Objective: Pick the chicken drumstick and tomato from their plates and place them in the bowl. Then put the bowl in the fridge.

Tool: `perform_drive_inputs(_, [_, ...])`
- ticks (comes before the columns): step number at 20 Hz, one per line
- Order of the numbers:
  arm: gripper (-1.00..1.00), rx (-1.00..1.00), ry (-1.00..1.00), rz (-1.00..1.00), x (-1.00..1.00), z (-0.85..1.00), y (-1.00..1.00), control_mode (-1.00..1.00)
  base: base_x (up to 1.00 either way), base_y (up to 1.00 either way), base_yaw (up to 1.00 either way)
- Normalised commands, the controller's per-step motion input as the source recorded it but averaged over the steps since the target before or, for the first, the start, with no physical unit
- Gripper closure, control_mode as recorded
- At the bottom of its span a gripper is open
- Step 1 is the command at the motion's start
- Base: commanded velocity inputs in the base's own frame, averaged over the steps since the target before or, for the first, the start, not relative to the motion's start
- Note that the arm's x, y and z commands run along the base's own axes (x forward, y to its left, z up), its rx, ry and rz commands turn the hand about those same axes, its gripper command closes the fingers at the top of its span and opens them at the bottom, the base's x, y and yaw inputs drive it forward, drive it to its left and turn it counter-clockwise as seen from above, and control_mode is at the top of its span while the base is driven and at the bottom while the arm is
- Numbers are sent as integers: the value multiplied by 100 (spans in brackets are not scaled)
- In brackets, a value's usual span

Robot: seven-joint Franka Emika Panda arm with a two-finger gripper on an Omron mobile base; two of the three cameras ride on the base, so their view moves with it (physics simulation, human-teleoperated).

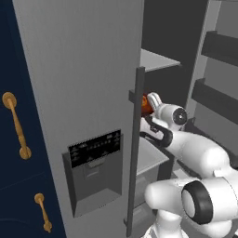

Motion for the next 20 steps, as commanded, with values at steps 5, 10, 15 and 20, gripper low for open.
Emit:
perform_drive_inputs(5, [-100,0,-15,0,-100,97,0,-100,0,0,0])
perform_drive_inputs(10, [-100,0,5,-1,-100,100,0,-100,0,0,0])
perform_drive_inputs(15, [-100,-1,57,0,-100,98,-1,-100,0,0,0])
perform_drive_inputs(20, [-100,-4,61,1,-100,34,-12,-100,0,0,0])
